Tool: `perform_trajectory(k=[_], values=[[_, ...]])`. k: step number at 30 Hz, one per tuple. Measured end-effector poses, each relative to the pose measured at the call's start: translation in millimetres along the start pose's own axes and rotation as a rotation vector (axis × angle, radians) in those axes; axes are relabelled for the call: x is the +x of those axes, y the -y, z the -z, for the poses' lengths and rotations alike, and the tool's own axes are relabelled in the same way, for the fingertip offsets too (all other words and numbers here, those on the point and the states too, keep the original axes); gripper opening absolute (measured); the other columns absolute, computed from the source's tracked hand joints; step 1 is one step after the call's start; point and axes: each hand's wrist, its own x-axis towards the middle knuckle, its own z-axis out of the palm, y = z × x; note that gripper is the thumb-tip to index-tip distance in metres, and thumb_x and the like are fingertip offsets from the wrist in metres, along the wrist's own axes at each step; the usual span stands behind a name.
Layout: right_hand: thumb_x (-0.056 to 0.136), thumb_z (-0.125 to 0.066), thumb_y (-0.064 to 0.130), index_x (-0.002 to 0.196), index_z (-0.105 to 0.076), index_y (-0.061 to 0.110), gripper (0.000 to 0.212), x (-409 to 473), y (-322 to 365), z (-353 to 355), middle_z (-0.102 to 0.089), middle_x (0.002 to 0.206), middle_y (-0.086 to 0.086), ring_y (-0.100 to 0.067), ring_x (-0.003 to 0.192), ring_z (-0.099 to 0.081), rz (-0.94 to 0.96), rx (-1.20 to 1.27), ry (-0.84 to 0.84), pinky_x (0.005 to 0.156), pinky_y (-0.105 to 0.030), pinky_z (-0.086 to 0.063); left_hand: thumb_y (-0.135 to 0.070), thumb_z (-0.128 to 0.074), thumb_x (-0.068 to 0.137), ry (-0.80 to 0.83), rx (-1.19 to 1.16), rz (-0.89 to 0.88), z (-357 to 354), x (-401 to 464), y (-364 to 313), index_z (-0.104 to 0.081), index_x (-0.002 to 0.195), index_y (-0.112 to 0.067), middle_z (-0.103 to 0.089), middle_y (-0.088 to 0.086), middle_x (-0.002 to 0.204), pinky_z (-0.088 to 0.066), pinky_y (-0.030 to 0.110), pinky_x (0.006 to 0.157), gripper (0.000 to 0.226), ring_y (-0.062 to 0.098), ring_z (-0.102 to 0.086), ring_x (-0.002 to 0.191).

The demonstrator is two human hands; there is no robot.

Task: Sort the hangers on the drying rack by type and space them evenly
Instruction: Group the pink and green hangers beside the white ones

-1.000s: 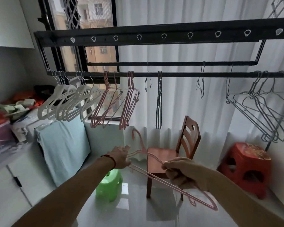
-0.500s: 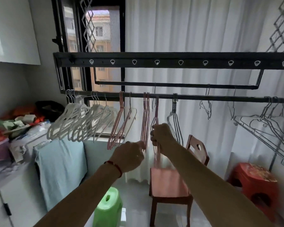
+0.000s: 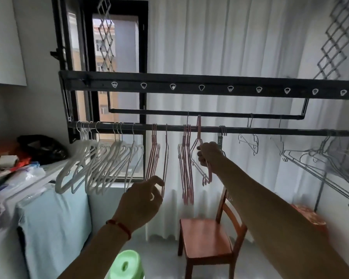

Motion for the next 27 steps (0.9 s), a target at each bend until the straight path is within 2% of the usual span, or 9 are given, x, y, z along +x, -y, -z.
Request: perform_trajectory(k=[8, 12, 14, 16, 18, 19, 21, 24, 27], values=[[0.098, -0.035, 0.005, 0.084, -0.052, 0.004, 0.022, 29.9, -9.4, 7.9, -0.048, 0.062, -0.012, -0.019, 0.045, -0.046, 0.039, -0.084, 0.019, 0.037, -0.021, -0.036, -0.017, -0.06, 0.086, -0.064, -0.087, -0.026, -39.5, 46.5, -27.8, -0.06, 0.1, -0.035, -0.066, -0.02, 0.082, -0.058, 0.026, 0.076, 0.023, -0.003, -0.063, 0.078], [0.097, -0.049, 0.01, 0.101, -0.06, -0.006, 0.02, 45.8, -31.5, 22.7, -0.061, 0.073, -0.017, -0.026, 0.057, -0.063, 0.061, -0.162, 0.139, 0.055, -0.037, -0.059, -0.014, -0.06, 0.085, -0.174, -0.081, -0.077, -64.9, 91.1, -65.8, -0.064, 0.097, -0.027, -0.067, -0.013, 0.084, -0.058, 0.03, 0.074, 0.018, 0.004, -0.064, 0.078], [0.1, -0.049, 0.016, 0.108, -0.063, -0.004, 0.025, 54.6, -42.8, 42.1, -0.069, 0.089, -0.018, -0.028, 0.074, -0.071, 0.202, -0.476, 0.175, 0.076, -0.043, -0.062, -0.013, -0.062, 0.086, -0.21, -0.086, -0.089, -79.6, 113.5, -90.5, -0.065, 0.096, -0.022, -0.069, -0.008, 0.088, -0.057, 0.03, 0.076, 0.014, 0.008, -0.064, 0.08], [0.102, -0.042, 0.021, 0.114, -0.063, 0.002, 0.031, 65.9, -52.5, 67.7, -0.069, 0.103, -0.014, -0.027, 0.094, -0.069, 0.536, -0.702, 0.024, 0.089, -0.039, -0.057, -0.013, -0.063, 0.085, -0.248, -0.062, -0.104, -96.2, 132.9, -113.8, -0.066, 0.097, -0.021, -0.07, -0.007, 0.093, -0.055, 0.029, 0.082, 0.014, 0.009, -0.063, 0.085], [0.096, -0.047, 0.042, 0.118, -0.061, 0.01, 0.041, 73.6, -61.0, 96.3, -0.065, 0.113, -0.008, -0.023, 0.104, -0.062, 0.643, -0.917, -0.189, 0.093, -0.036, -0.053, -0.013, -0.063, 0.084, -0.267, -0.044, -0.102, -112.6, 151.2, -133.5, -0.067, 0.099, -0.02, -0.071, -0.006, 0.099, -0.054, 0.029, 0.087, 0.017, 0.01, -0.064, 0.091], [0.09, -0.052, 0.053, 0.124, -0.055, 0.011, 0.054, 80.1, -65.2, 109.2, -0.059, 0.118, -0.008, -0.025, 0.11, -0.057, 0.608, -0.992, -0.288, 0.094, -0.037, -0.051, -0.014, -0.063, 0.084, -0.257, -0.041, -0.089, -120.8, 159.7, -142.1, -0.067, 0.1, -0.02, -0.071, -0.006, 0.102, -0.054, 0.03, 0.089, 0.018, 0.011, -0.063, 0.094], [0.081, -0.062, 0.057, 0.135, -0.036, 0.006, 0.078, 92.9, -78.0, 126.8, -0.05, 0.124, -0.012, -0.031, 0.116, -0.053, 0.357, -1.026, -0.18, 0.092, -0.042, -0.048, -0.014, -0.063, 0.084, -0.224, -0.027, -0.058, -137.3, 174.9, -157.7, -0.067, 0.103, -0.019, -0.07, -0.004, 0.106, -0.052, 0.03, 0.09, 0.02, 0.012, -0.062, 0.098], [0.089, -0.06, 0.029, 0.113, -0.052, -0.004, 0.041, 106.7, -87.0, 137.9, -0.068, 0.09, -0.011, -0.028, 0.075, -0.072, 0.162, -0.495, 0.12, 0.07, -0.04, -0.06, -0.016, -0.062, 0.084, -0.189, 0.015, -0.006, -162.6, 190.2, -171.5, -0.066, 0.104, -0.019, -0.068, -0.001, 0.109, -0.051, 0.031, 0.093, 0.02, 0.016, -0.061, 0.104], [0.096, -0.052, 0.018, 0.09, -0.063, -0.004, 0.025, 122.7, -86.3, 146.9, -0.056, 0.065, -0.008, -0.015, 0.045, -0.054, 0.131, -0.233, 0.148, 0.046, -0.026, -0.048, -0.017, -0.064, 0.083, -0.145, 0.037, 0.056, -180.7, 196.7, -174.4, -0.065, 0.106, -0.019, -0.067, 0.0, 0.109, -0.051, 0.033, 0.093, 0.024, 0.018, -0.06, 0.104]])
